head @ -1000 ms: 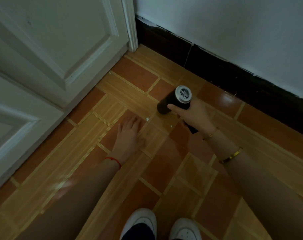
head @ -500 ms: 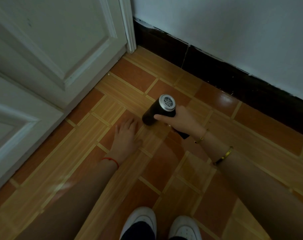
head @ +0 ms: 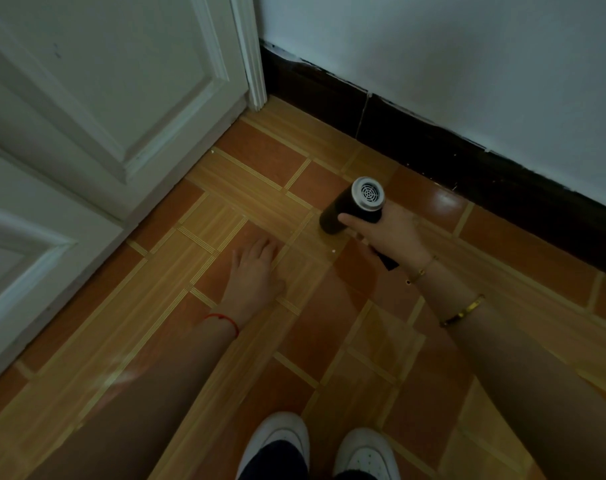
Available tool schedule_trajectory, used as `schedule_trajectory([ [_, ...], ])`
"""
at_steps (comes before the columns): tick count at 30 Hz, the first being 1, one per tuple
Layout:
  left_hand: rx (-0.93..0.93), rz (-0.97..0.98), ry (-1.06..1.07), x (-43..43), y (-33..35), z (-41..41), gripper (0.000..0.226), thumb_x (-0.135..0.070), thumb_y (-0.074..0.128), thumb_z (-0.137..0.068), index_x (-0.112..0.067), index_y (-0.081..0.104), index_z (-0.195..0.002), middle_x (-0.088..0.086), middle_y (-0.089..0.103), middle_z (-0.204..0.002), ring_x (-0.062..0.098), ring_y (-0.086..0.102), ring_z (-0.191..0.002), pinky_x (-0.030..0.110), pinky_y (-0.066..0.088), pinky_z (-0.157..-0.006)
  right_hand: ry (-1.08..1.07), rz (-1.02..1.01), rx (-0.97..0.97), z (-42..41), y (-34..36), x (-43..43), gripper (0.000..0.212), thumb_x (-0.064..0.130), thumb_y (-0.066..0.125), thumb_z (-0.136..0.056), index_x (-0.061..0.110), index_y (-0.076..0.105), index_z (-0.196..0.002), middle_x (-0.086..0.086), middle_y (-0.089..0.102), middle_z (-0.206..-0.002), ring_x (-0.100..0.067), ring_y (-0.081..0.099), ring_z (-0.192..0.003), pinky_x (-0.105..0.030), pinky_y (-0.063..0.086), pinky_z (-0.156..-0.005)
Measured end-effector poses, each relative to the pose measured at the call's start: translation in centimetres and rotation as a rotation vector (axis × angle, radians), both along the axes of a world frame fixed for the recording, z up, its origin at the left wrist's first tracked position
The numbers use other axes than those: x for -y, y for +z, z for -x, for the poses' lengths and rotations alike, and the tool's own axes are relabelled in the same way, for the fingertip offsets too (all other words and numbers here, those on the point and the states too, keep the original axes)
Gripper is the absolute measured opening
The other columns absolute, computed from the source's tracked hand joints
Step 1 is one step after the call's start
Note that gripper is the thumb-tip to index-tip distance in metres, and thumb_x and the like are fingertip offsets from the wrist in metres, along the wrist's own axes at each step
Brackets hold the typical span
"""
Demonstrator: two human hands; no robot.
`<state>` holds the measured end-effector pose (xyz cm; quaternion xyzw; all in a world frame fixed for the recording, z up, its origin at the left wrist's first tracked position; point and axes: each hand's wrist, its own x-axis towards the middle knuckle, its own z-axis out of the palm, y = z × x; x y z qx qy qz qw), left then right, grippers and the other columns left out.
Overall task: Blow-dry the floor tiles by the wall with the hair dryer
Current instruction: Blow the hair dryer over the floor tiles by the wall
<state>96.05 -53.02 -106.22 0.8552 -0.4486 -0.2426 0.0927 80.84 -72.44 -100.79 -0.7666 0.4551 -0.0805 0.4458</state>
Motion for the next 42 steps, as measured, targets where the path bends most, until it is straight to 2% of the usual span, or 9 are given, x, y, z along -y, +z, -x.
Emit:
schedule_trajectory([
  [6,0.000,0.017,-0.024,0.3,0.1,0.2,0.076,-0.030,0.067,-0.089,-0.017,0.028,-0.153,0.006,0.025,-0.161,0.025,0.019,-0.151,0.055,0.005,-0.122,-0.033,0.038,-0.025,0.4,0.6,-0.1,0.039,0.046,0.071,-0.084,0.017,0.062,-0.108,-0.009,0.072,-0.083,-0.016,0.062,-0.051,-0.015,0.045,-0.044],
  [13,0.006,-0.002,-0.041,0.9,0.2,0.9,0.079,-0.029,0.067,-0.089,-0.013,0.025,-0.155,0.008,0.024,-0.162,0.026,0.018,-0.151,0.054,0.006,-0.123,0.093,0.019,-0.067,2.0,1.0,-1.5,0.029,0.045,0.069,-0.086,0.027,0.053,-0.071,-0.009,0.065,-0.064,-0.018,0.061,-0.053,-0.023,0.050,-0.052],
  [15,0.014,-0.006,-0.053,1.1,0.4,1.2,0.079,-0.029,0.066,-0.090,-0.013,0.024,-0.155,0.009,0.023,-0.162,0.027,0.018,-0.151,0.054,0.006,-0.123,0.105,0.007,-0.063,2.5,1.0,-1.7,0.029,0.046,0.069,-0.086,0.030,0.050,-0.070,-0.007,0.064,-0.062,-0.014,0.060,-0.051,-0.028,0.053,-0.056],
  [18,0.019,-0.009,-0.065,1.4,0.6,1.4,0.081,-0.030,0.066,-0.090,-0.013,0.021,-0.156,0.009,0.020,-0.163,0.027,0.017,-0.151,0.054,0.004,-0.122,0.117,-0.035,-0.037,3.7,0.9,-2.1,0.024,0.044,0.071,-0.085,0.037,0.049,-0.078,0.011,0.057,-0.062,-0.001,0.057,-0.045,-0.013,0.044,-0.047],
  [22,0.023,-0.002,-0.074,2.0,0.7,1.8,0.083,-0.030,0.067,-0.090,-0.012,0.022,-0.156,0.009,0.020,-0.163,0.028,0.019,-0.151,0.055,0.005,-0.123,0.037,0.007,-0.030,5.0,0.3,-2.1,0.041,0.046,0.072,-0.083,0.017,0.062,-0.110,0.020,0.048,-0.070,0.001,0.048,-0.060,-0.012,0.035,-0.057],
  [26,0.010,0.012,-0.102,2.7,1.1,2.5,0.081,-0.027,0.066,-0.090,-0.013,0.021,-0.156,0.010,0.020,-0.163,0.028,0.017,-0.151,0.056,0.007,-0.123,0.010,0.003,-0.048,6.5,0.8,-1.6,0.024,0.047,0.071,-0.083,0.033,0.052,-0.078,0.009,0.060,-0.067,-0.004,0.056,-0.058,-0.019,0.042,-0.055],
  [31,-0.009,0.029,-0.159,3.9,1.0,3.7,0.082,-0.029,0.066,-0.089,-0.014,0.021,-0.156,0.009,0.019,-0.163,0.027,0.015,-0.152,0.054,0.006,-0.122,-0.233,0.042,-0.027,10.1,0.7,-0.3,0.035,0.046,0.072,-0.082,0.020,0.063,-0.103,-0.002,0.070,-0.081,-0.008,0.058,-0.057,-0.024,0.046,-0.053],
  [38,-0.043,0.035,-0.251,5.8,1.0,6.3,0.082,-0.030,0.068,-0.088,-0.013,0.023,-0.155,0.008,0.019,-0.163,0.025,0.015,-0.152,0.053,0.005,-0.123,-0.306,0.011,-0.072,13.8,0.7,-0.4,0.024,0.045,0.074,-0.081,0.029,0.055,-0.083,-0.009,0.073,-0.076,-0.016,0.063,-0.052,-0.031,0.055,-0.051],
  [42,-0.066,0.069,-0.287,6.9,0.2,8.1,0.081,-0.030,0.070,-0.086,-0.012,0.027,-0.153,0.008,0.023,-0.162,0.025,0.019,-0.151,0.053,0.005,-0.123,-0.296,0.073,-0.111,15.4,0.6,-1.1,0.033,0.048,0.073,-0.081,0.018,0.061,-0.089,-0.001,0.070,-0.073,-0.009,0.059,-0.052,-0.022,0.046,-0.048],
])
